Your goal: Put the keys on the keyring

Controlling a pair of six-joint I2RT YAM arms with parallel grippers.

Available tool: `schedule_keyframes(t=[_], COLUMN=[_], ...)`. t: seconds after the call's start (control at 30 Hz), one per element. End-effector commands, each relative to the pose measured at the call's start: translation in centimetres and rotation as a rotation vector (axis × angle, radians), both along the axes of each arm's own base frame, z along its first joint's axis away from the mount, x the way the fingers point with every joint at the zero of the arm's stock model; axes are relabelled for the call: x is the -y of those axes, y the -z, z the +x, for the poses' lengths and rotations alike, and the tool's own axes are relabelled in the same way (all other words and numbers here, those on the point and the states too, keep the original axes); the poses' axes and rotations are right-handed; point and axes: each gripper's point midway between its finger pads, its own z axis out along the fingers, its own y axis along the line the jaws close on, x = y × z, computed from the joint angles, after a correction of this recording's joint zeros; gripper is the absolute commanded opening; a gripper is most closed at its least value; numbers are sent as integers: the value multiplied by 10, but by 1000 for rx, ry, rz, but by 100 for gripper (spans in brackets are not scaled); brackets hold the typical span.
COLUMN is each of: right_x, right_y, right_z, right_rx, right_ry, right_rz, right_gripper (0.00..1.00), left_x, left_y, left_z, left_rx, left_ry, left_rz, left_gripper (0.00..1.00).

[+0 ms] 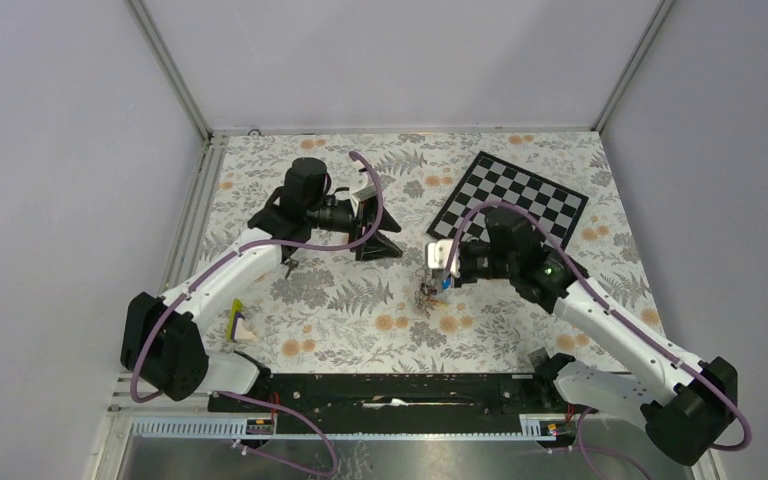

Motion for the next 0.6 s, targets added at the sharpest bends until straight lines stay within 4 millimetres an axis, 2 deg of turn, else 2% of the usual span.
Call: schedule_keyframes(t=[0.0, 0.1, 0.2, 0.43, 0.57], right_x=[3, 4, 5, 5, 4], right_y=[3, 3, 3, 5, 8], right_z=[18, 19, 18, 13, 13], right_rx=[332, 396, 428, 408, 398], right_ry=[9, 18, 26, 26, 24], right_rz=[-112, -109, -89, -66, -70], right_gripper=[0, 0, 0, 0, 0], left_x=[-3, 0, 3, 13, 23], left_y=[7, 12, 21, 51, 55], left_z=[2, 1, -8, -20, -18], left_rx=[73, 101, 138, 196, 215], left_ry=[-7, 17, 85, 182, 204], left_rz=[40, 43, 53, 81, 81], left_gripper=[66, 62, 59, 53, 48])
